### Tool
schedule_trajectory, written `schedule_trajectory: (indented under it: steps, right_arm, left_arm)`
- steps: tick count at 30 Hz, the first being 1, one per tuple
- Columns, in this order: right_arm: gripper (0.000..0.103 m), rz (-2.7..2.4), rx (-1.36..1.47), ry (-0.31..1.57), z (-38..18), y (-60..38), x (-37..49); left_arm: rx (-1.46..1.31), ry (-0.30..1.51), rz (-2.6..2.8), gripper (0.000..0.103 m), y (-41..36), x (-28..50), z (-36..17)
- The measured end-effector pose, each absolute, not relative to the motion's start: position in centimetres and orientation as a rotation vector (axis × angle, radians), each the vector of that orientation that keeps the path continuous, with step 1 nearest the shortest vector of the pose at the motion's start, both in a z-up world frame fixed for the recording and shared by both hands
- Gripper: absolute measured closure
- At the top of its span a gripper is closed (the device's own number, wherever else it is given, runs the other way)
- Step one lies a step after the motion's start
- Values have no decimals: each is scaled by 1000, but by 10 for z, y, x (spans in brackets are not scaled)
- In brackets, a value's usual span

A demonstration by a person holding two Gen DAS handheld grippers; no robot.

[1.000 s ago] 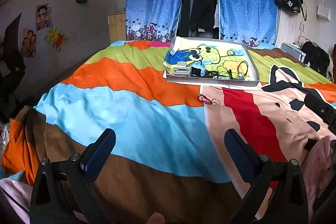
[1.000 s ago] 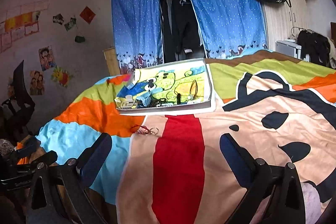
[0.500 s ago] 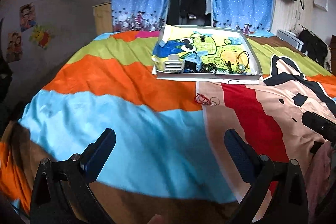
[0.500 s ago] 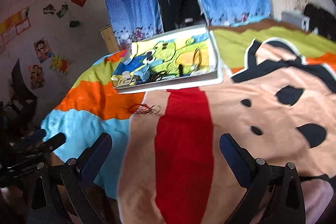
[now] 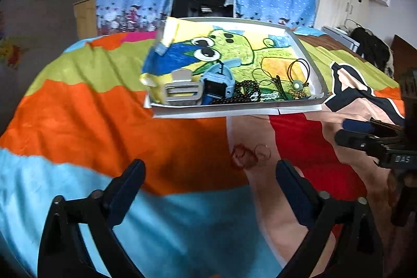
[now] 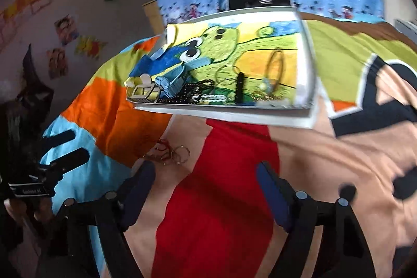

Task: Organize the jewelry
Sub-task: 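Grasp the red bracelet with the left tool while the right tool grasps the silver key rings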

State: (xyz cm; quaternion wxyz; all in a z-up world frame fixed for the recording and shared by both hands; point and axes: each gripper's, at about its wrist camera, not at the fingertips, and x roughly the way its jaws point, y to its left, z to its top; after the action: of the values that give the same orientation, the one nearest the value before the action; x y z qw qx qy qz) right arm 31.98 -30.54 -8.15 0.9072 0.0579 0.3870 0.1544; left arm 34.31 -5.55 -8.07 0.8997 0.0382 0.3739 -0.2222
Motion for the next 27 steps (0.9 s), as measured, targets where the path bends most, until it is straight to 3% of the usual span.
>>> schedule_trajectory:
  steps: [2,4,8,16,21,27]
  right_arm:
    - [35,344,105,809,-90,-301,332]
    - [40,367,113,828,-97,-299,343]
    - [53,390,93,861,-110,-293,357]
    - [64,446,54,890,-124,-281,369]
    - [69,445,22,908,-133,-273,375]
    - [72,435,-44,943,-145,-259,386]
  left_arm:
    - [72,785,-489,19,-58,354,-87]
    - [71,816,-520,36,-62,367,-94]
    - [45,861,-586,52,-67,382,-106]
    - [63,953,-650,88,-86,394,-126]
    - [102,987,-599,98,-89,395,-134]
    - [74,1000,-529,100,-80,400,-137]
